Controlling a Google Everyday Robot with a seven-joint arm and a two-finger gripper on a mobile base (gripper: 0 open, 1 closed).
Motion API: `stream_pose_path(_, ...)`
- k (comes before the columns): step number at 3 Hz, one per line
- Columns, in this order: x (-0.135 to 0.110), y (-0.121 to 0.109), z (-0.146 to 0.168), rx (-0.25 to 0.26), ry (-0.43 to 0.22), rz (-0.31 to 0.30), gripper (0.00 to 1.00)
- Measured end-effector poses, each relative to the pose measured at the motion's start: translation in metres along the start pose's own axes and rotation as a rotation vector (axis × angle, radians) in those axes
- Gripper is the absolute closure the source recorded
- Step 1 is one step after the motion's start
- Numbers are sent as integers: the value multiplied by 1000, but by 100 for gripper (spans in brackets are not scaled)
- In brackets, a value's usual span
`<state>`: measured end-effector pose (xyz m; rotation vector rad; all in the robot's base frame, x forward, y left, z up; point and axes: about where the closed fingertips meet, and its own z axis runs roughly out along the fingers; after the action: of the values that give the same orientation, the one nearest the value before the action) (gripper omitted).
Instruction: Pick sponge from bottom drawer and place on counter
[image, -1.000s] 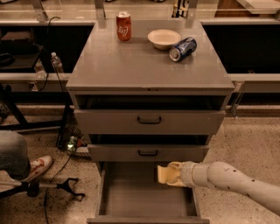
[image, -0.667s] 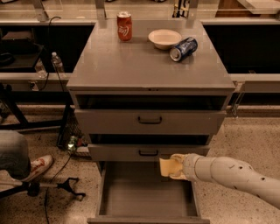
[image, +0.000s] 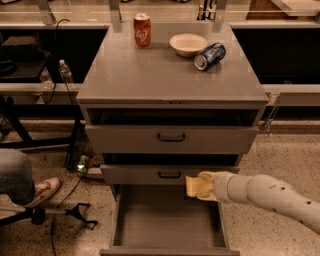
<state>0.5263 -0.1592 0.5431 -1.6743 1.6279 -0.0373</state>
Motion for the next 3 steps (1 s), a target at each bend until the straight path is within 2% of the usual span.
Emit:
stream_pose_path(1,7,-40,-32,75,-10,2,100)
stream_pose_path(2,4,-73,-69,162,-3,-23,100)
stream_pose_path(3,-10,-102,-110,259,5,-70,100)
